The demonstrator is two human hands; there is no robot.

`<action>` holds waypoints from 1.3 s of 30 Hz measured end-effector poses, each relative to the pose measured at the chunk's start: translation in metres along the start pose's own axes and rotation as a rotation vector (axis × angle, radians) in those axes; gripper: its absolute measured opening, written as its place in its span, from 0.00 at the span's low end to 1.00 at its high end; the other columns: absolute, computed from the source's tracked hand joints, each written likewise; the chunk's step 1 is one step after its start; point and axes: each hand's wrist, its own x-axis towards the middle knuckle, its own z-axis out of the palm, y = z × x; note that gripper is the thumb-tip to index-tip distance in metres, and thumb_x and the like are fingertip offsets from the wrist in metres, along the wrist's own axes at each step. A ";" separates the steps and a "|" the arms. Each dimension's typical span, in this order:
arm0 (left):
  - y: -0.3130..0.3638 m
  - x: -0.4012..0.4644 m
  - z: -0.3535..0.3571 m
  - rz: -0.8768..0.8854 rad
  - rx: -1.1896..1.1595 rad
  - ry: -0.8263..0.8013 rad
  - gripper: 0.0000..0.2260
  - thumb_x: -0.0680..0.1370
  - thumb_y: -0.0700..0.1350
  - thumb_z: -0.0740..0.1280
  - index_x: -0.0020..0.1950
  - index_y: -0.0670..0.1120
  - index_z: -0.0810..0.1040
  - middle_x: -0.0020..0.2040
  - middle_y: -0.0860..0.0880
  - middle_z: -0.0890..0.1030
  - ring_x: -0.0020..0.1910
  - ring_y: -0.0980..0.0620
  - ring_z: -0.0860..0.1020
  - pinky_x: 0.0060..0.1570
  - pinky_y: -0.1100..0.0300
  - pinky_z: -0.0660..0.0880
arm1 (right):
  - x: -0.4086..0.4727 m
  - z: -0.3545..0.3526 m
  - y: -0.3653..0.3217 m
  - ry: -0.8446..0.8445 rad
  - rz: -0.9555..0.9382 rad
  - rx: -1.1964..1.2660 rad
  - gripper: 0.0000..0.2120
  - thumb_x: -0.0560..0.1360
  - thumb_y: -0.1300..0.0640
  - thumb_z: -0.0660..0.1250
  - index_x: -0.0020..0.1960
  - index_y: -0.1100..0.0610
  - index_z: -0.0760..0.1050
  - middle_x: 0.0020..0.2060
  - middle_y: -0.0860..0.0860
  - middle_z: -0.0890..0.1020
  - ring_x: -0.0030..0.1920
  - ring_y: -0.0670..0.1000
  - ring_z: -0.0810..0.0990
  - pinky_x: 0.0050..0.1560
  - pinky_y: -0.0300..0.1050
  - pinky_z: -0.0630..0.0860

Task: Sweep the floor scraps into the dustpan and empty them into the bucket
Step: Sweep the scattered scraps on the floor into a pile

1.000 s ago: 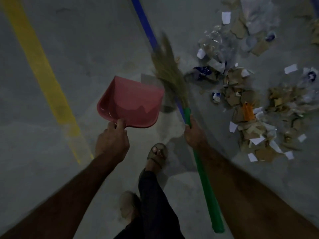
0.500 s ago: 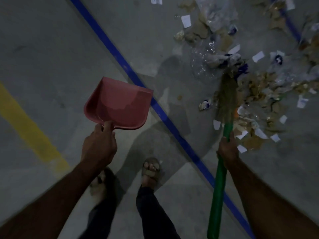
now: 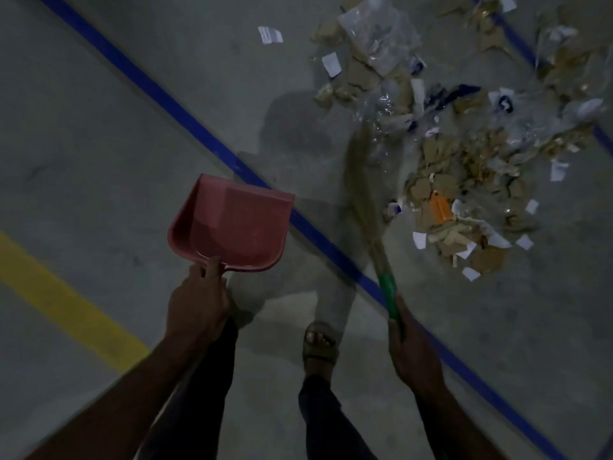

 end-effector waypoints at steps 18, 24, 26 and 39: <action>-0.078 0.098 -0.094 0.103 0.041 0.048 0.15 0.78 0.42 0.64 0.64 0.47 0.70 0.47 0.43 0.74 0.37 0.40 0.76 0.33 0.53 0.67 | -0.013 -0.015 -0.100 0.287 0.298 0.098 0.26 0.84 0.49 0.55 0.81 0.46 0.53 0.45 0.59 0.80 0.38 0.58 0.77 0.42 0.53 0.76; -0.110 0.116 -0.123 0.096 0.069 0.060 0.13 0.79 0.43 0.65 0.64 0.48 0.71 0.47 0.44 0.74 0.36 0.42 0.75 0.34 0.55 0.64 | 0.001 0.017 -0.157 0.252 0.087 0.126 0.26 0.83 0.48 0.57 0.77 0.36 0.50 0.57 0.55 0.80 0.48 0.54 0.81 0.49 0.52 0.79; -0.121 0.117 -0.129 0.100 0.074 0.063 0.13 0.79 0.43 0.64 0.64 0.48 0.71 0.46 0.44 0.74 0.35 0.43 0.74 0.34 0.55 0.63 | 0.018 0.036 -0.174 0.181 -0.027 0.070 0.27 0.82 0.45 0.55 0.77 0.31 0.47 0.52 0.52 0.80 0.46 0.50 0.80 0.44 0.48 0.78; -0.161 0.159 -0.126 -0.143 0.111 0.010 0.11 0.79 0.45 0.63 0.61 0.48 0.69 0.50 0.41 0.74 0.39 0.36 0.78 0.35 0.50 0.73 | 0.186 0.091 -0.392 -0.226 -0.363 -0.269 0.29 0.83 0.48 0.54 0.77 0.31 0.45 0.53 0.58 0.77 0.49 0.61 0.79 0.51 0.56 0.77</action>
